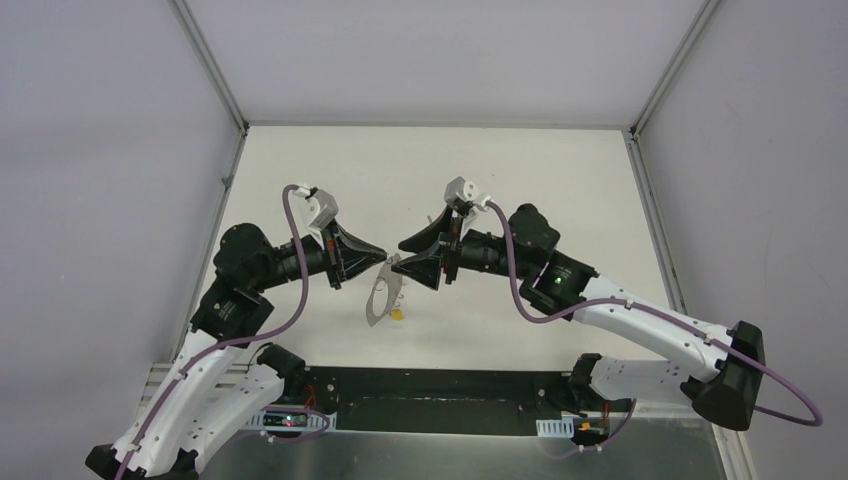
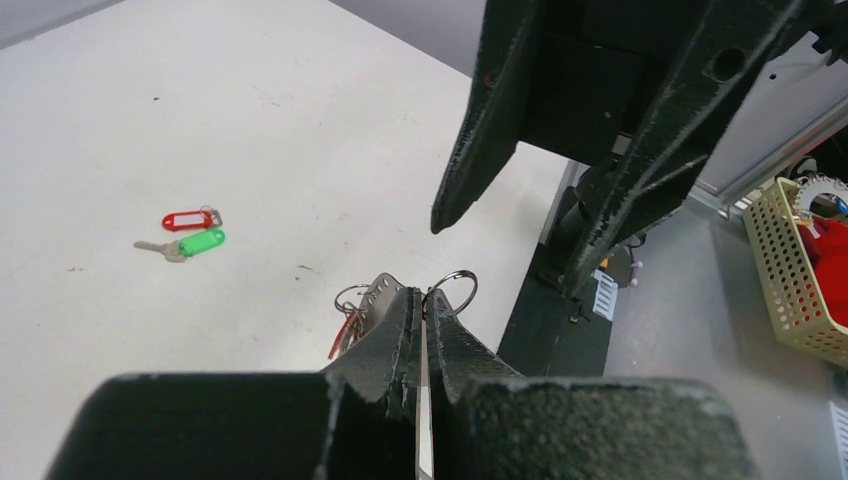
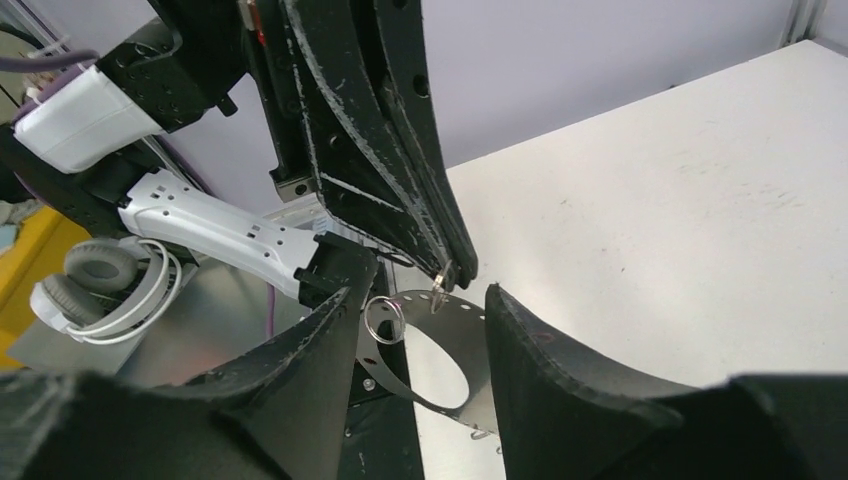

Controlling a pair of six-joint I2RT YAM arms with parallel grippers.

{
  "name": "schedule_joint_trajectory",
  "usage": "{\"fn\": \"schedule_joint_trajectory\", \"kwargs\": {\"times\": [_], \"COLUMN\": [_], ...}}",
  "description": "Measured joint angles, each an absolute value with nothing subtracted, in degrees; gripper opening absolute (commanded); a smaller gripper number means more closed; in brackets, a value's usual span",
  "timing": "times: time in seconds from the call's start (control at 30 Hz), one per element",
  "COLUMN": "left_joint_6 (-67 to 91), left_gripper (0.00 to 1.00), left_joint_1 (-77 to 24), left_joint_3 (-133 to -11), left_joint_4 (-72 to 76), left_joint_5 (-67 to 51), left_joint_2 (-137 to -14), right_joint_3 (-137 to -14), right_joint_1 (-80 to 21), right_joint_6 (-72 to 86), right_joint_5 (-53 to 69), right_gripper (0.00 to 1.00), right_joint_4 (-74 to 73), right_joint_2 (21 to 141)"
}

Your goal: Put the keys on the keyring

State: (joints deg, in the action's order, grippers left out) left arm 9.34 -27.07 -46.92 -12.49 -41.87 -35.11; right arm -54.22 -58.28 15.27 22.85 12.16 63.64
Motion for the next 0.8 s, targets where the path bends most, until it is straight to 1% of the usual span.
{"fn": "schedule_joint_trajectory", "kwargs": {"times": [0.1,0.43,0.53,0.6,0.73,0.8], "left_joint_6": [9.3,9.5,9.6,9.6,9.6,9.6], "left_gripper": [0.0,0.0,0.0,0.0,0.0,0.0], "left_joint_1": [-27.1,-27.1,-27.1,-27.1,-27.1,-27.1], "left_joint_3": [-47.0,-47.0,-47.0,-47.0,-47.0,-47.0], "left_joint_4": [-13.4,-15.0,-15.3,-15.3,-15.4,-15.4], "left_joint_5": [-40.5,-38.8,-38.8,-38.8,-38.8,-38.8], "left_joint_2": [-35.1,-35.9,-36.2,-36.2,-36.2,-36.3], "right_joint_3": [-56.1,-60.6,-61.4,-61.8,-62.5,-62.7], "right_joint_1": [-59.8,-65.0,-65.5,-65.6,-65.9,-66.1], "right_joint_6": [13.5,7.2,6.2,5.8,5.4,5.3], "right_joint_5": [21.0,8.3,5.4,4.2,3.2,3.2], "right_gripper": [0.47,0.44,0.41,0.37,0.22,0.17], "right_joint_4": [9.6,0.1,-1.6,-2.3,-3.1,-3.3], "right_joint_2": [64.2,66.5,67.4,68.1,69.5,70.0]}}
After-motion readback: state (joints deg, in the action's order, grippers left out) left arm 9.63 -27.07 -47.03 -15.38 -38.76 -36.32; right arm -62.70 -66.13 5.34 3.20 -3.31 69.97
